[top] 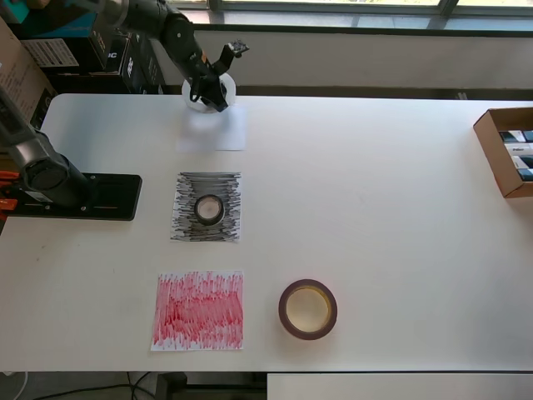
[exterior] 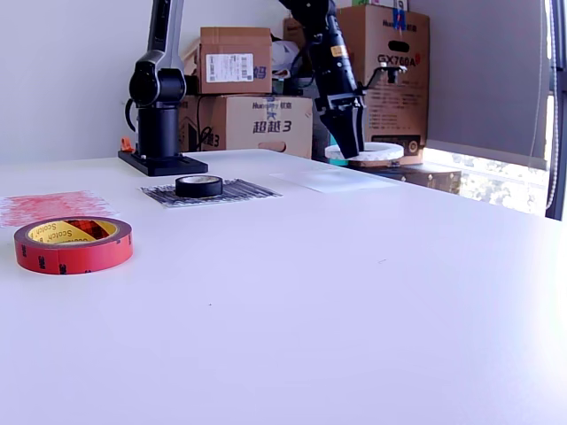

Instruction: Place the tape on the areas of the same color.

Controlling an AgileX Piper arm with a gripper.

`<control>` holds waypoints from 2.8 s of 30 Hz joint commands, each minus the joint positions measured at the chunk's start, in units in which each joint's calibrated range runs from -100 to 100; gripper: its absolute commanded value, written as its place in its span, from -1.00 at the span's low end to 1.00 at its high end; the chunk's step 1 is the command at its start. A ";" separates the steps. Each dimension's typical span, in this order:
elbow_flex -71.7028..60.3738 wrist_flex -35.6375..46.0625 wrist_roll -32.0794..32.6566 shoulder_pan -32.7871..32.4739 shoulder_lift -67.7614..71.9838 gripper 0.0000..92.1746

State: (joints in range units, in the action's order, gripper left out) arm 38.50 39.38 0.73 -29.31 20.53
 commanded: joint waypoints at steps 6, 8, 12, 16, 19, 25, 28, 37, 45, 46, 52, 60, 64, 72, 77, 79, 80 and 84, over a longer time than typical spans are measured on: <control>4.34 -0.39 -2.03 8.15 -4.72 -1.00; 5.25 -0.47 -2.93 9.10 -4.72 -1.00; 5.98 -0.47 -2.93 9.73 -4.07 -1.00; 6.89 -0.55 -2.76 9.49 -3.97 -1.00; 6.98 -0.55 -2.52 9.49 -3.88 -1.00; 6.98 -0.64 -2.44 9.49 -3.88 -1.00; 6.98 -0.64 -2.27 9.57 -3.88 -1.00; 6.98 -0.64 -2.19 9.65 -3.79 -0.39; 6.98 -0.64 -2.27 9.49 -3.79 -0.01; 6.98 -0.64 -2.27 9.41 -3.79 0.00; 6.79 -0.64 -2.27 9.25 -2.48 0.00; 0.07 -0.47 -2.27 9.88 -3.04 0.00; -6.93 0.12 -2.27 12.81 -3.22 0.00; -13.11 0.38 -2.76 24.25 -5.28 0.00; -13.74 0.46 -3.01 34.43 -5.28 0.00; -15.38 1.99 -3.01 38.85 -5.28 0.00; -16.74 3.69 -3.01 41.06 -5.28 0.00; -20.92 10.73 -3.01 49.19 -4.44 0.00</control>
State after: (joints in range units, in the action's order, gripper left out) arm 20.66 43.06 -2.04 5.91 15.89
